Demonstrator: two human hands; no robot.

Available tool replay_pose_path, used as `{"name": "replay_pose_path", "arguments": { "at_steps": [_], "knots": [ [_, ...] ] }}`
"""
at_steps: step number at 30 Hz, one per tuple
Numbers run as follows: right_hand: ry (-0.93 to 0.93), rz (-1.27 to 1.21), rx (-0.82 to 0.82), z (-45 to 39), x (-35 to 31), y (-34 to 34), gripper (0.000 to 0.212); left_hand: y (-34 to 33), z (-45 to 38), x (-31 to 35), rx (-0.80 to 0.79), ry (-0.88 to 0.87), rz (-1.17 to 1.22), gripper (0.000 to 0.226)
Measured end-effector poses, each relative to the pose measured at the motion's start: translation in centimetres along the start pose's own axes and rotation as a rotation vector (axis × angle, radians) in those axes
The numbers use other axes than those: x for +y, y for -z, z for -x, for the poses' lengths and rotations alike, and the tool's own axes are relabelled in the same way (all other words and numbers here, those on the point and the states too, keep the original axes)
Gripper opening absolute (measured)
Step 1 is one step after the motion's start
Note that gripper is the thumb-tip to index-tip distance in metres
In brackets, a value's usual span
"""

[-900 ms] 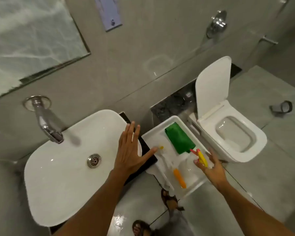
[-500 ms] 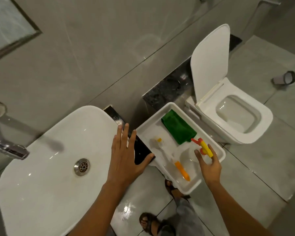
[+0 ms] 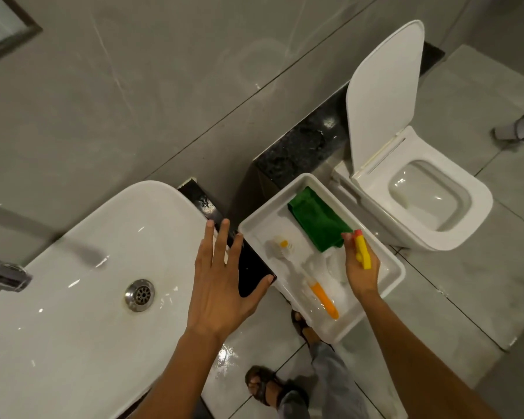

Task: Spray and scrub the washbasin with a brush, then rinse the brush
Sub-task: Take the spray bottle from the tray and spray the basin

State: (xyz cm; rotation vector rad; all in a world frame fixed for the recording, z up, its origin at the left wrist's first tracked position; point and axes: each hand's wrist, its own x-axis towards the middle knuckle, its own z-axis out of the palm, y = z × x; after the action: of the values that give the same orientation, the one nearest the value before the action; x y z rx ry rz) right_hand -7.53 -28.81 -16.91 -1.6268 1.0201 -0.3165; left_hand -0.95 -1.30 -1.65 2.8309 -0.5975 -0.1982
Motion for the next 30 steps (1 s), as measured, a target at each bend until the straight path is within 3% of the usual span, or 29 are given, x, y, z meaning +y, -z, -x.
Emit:
{"name": "replay_pose_path", "arguments": {
  "at_steps": [2, 7, 8, 12, 14, 19, 25, 27, 30],
  "knots": [
    [0.056, 0.011, -0.025, 0.3, -1.0, -0.6, 0.013, 0.0, 0.0, -0.1, 0.012, -0.006, 0.004, 0.099],
    [0.160, -0.059, -0.166, 3.5, -6.0, -1.3, 0.038, -0.3, 0.1, -0.2, 0.051, -0.016, 0.060, 0.098],
    [0.147, -0.094, -0.190, 4.5, -7.0, -1.3, 0.043, -0.3, 0.2, -0.3, 0.062, -0.014, 0.078, 0.096],
    [0.109, -0.224, -0.304, 7.9, -10.6, -0.7, 0.026, 0.0, 1.9, -0.9, 0.142, 0.065, 0.155, 0.085],
    [0.059, -0.235, -0.361, 9.8, -12.4, -0.5, 0.037, 0.5, 4.0, -1.7, 0.167, 0.142, 0.200, 0.082],
    [-0.103, -0.139, -0.537, 15.9, -14.9, -1.1, 0.064, 2.5, 9.7, -6.3, 0.230, 0.299, 0.248, 0.078],
    [-0.199, 0.014, -0.808, 25.9, -15.3, -1.7, 0.067, 6.4, 16.2, -15.8, 0.430, 0.529, 0.180, 0.067],
    [-0.178, 0.077, -0.878, 29.0, -15.4, -2.1, 0.056, 7.1, 18.1, -18.8, 0.454, 0.599, 0.137, 0.068],
    [0.003, 0.218, -0.801, 32.8, -15.6, -3.5, 0.064, 7.2, 20.1, -21.7, 0.437, 0.682, 0.169, 0.076]
  ]
}}
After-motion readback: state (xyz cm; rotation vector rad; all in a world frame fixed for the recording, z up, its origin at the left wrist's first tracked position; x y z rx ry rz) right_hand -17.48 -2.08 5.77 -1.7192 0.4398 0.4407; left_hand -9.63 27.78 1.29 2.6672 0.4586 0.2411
